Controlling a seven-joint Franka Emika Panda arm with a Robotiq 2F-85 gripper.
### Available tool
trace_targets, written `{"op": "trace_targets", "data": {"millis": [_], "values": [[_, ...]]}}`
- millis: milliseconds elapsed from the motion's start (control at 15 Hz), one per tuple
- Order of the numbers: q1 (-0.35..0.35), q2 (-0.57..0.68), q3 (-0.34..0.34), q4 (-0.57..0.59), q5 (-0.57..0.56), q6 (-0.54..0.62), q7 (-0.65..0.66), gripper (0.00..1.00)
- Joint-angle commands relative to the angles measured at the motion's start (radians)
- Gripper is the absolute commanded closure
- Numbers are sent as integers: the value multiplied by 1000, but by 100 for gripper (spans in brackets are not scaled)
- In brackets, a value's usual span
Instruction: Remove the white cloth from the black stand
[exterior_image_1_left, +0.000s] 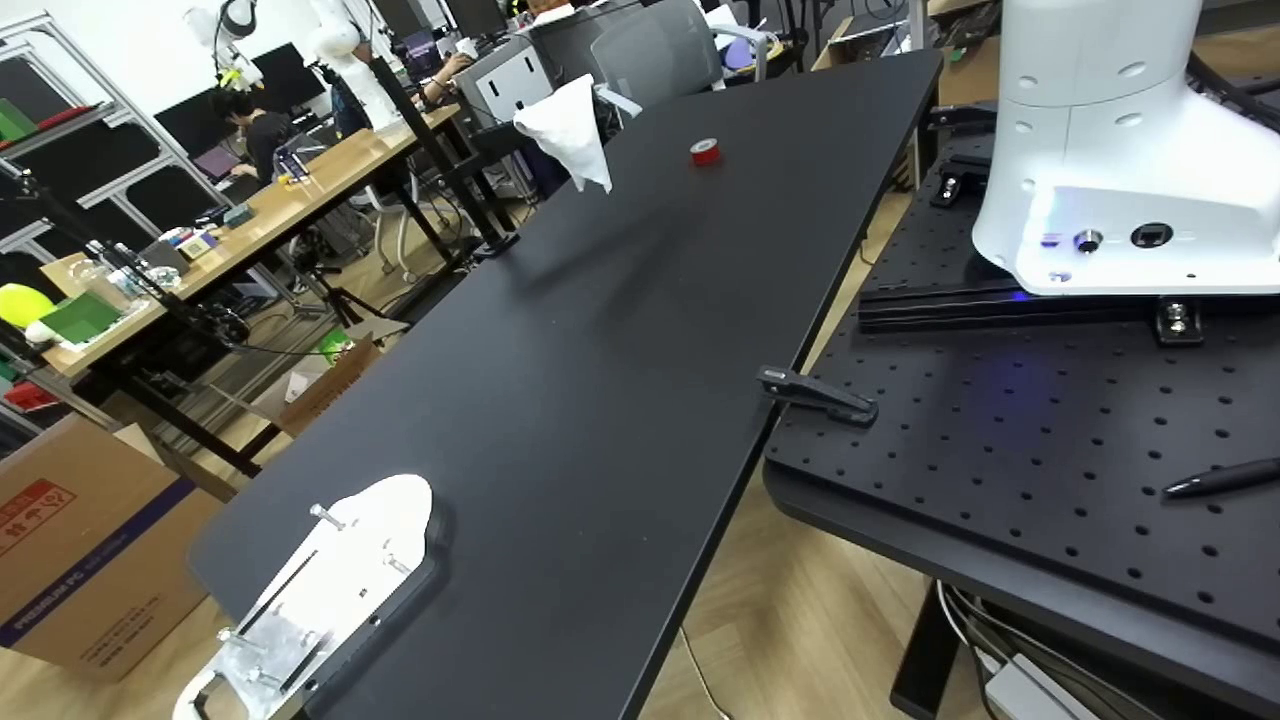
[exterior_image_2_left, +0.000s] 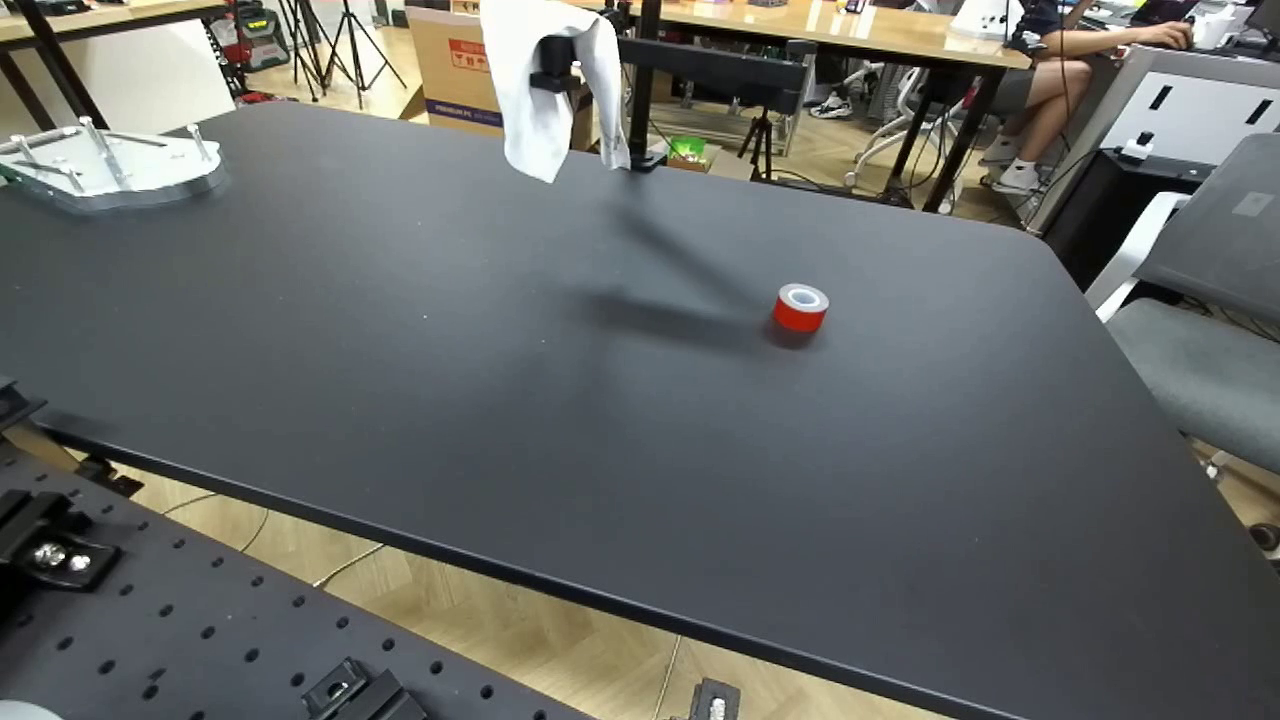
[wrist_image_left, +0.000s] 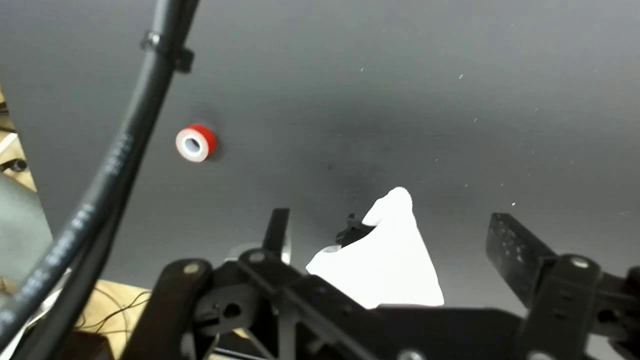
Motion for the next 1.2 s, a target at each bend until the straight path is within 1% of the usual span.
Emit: {"op": "trace_targets", "data": {"millis": [0, 133, 400, 600, 800, 1133], "values": [[-41, 108, 18, 44, -86, 132, 71, 0], [-56, 170, 28, 61, -128, 198, 97, 0], [-58, 288, 42, 115, -192, 269, 126, 0], [-40, 352, 48, 158, -223, 280, 132, 0], [-13, 403, 51, 193, -230, 277, 128, 0], [18, 465, 43, 220, -262, 272, 143, 0]]}}
